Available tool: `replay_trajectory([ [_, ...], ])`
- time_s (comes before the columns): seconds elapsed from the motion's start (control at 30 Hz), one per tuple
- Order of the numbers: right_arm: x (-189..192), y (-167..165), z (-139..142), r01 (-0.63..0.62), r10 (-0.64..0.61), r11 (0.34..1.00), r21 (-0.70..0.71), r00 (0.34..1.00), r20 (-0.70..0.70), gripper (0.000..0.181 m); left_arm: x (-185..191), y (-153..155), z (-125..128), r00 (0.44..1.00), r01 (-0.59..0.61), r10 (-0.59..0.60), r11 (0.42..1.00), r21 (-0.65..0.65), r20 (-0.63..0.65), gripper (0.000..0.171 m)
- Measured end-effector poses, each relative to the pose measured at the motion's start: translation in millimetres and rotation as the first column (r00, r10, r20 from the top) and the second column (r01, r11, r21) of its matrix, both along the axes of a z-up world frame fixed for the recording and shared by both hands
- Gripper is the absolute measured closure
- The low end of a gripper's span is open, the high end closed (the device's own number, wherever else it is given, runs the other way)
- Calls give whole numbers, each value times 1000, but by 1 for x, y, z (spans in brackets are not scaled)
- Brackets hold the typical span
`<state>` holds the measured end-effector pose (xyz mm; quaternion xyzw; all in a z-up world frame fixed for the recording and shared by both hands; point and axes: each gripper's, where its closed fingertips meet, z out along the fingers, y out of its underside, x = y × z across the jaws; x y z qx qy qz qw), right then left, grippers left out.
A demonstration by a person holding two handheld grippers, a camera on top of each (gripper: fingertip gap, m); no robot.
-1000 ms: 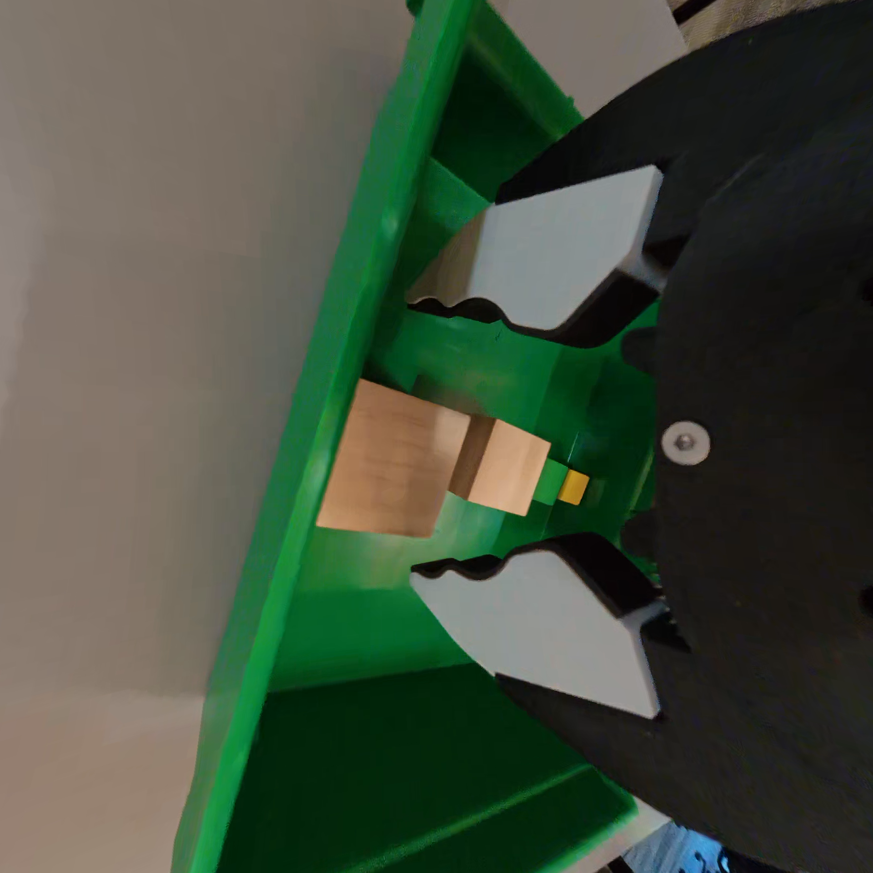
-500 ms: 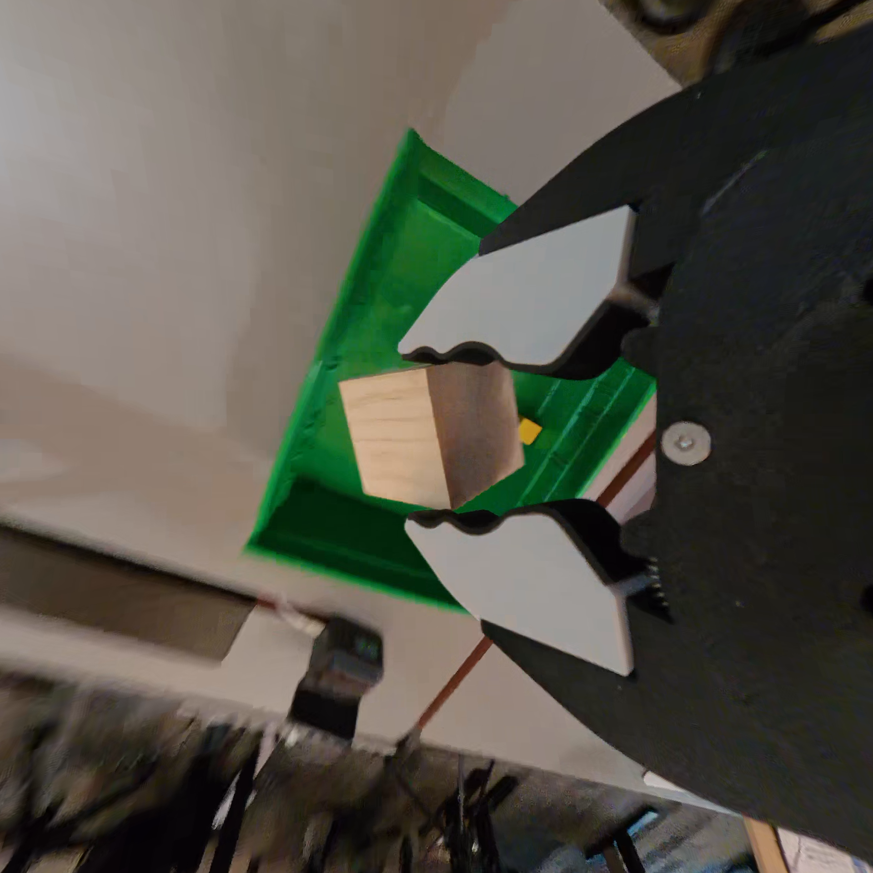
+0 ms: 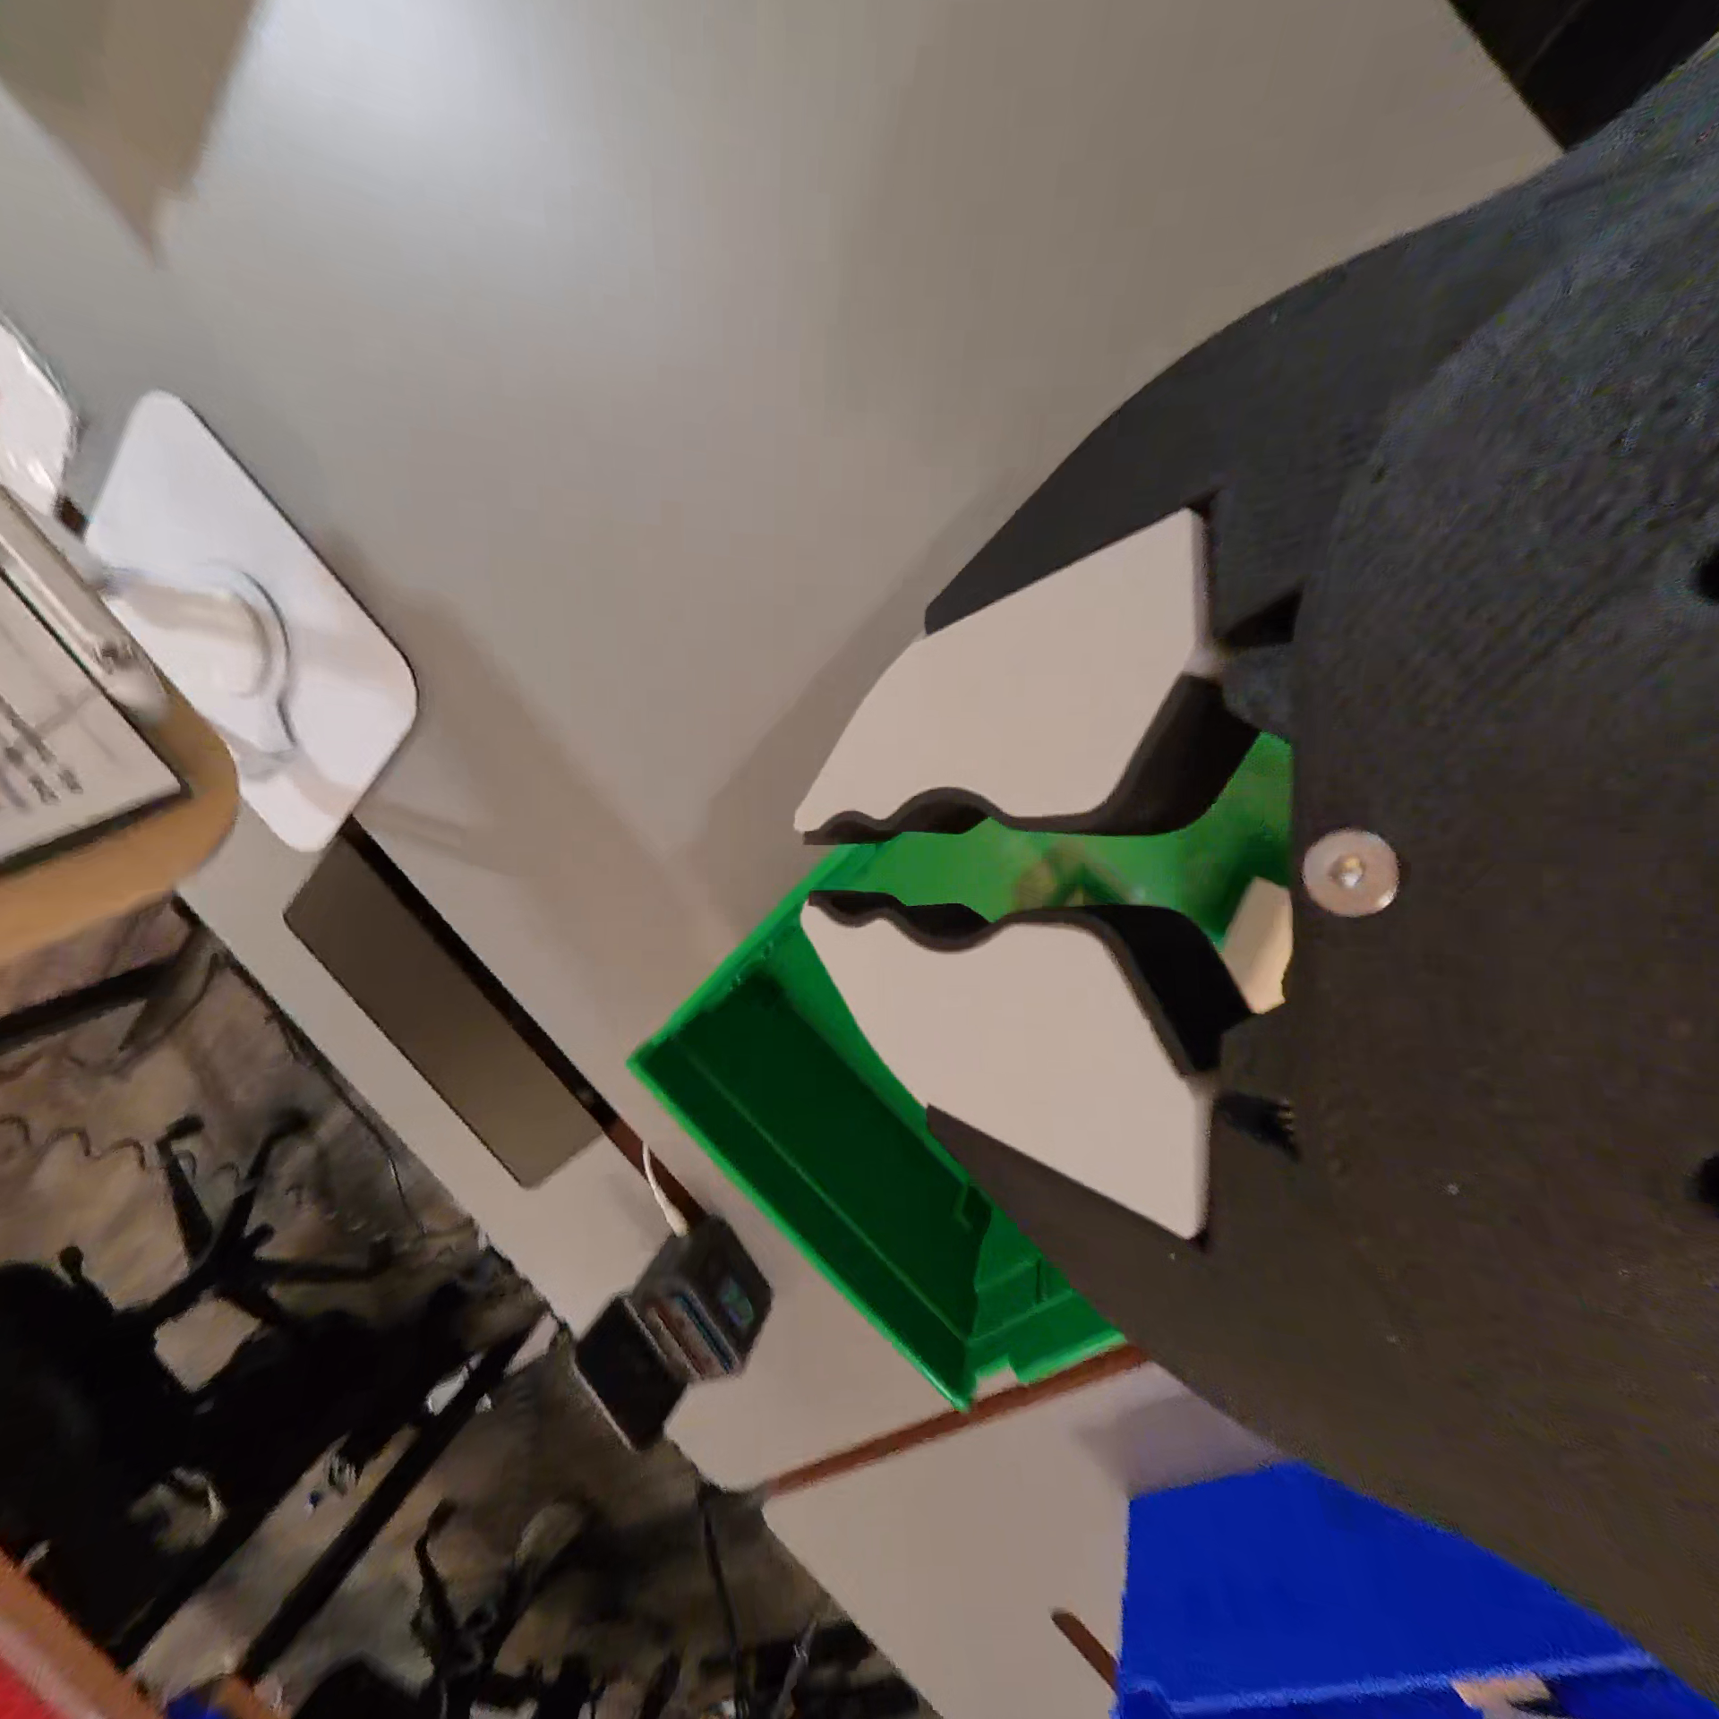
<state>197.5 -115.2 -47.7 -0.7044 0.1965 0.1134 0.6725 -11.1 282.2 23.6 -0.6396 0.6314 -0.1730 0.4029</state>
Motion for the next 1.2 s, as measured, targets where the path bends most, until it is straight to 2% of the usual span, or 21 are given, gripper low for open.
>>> replay_trajectory([
  [0.2, -2, 4, -7, -17, 17, 1000, -21, 1000, -14, 135, -40, 31, -12, 992, -90, 87, 996, -24, -88, 144],
  [0.3, -1, 5, -10, -22, 21, 1000, -20, 999, -50, 135, -69, 38, -43, 965, -55, 51, 998, -10, -257, 124],
  [0.4, 0, 6, -12, -24, 22, 1000, -19, 997, -74, 135, -103, 52, -80, 875, -19, 48, 998, 66, -481, 115],
  [0.47, 1, 7, -15, -27, 24, 999, -29, 997, -79, 135, -126, 49, -107, 769, 21, -6, 1000, 16, -639, 108],
  [0.57, 0, 8, -19, -34, 30, 998, -43, 996, -84, 135, -139, 51, -132, 654, 103, -56, 995, 15, -754, 99],
  [0.63, -1, 9, -21, -34, 30, 998, -52, 996, -82, 135, -134, 52, -139, 629, 150, -81, 989, 18, -773, 95],
  [0.73, 0, 9, -23, -28, 24, 998, -61, 997, -77, 135, -122, 55, -145, 631, 185, -105, 983, 17, -768, 91],
  [0.93, 4, 9, -25, -23, 17, 998, -59, 994, -109, 135, -131, 62, -163, 544, 170, -118, 985, -29, -830, 90],
  [1.13, 6, 9, -26, -33, 25, 998, -48, 988, -153, 136, -134, 66, -173, 551, 156, -100, 988, -15, -829, 94],
  [1.2, 5, 9, -28, -36, 28, 997, -70, 993, -117, 136, -132, 70, -172, 570, 142, -69, 990, 16, -819, 105],
])
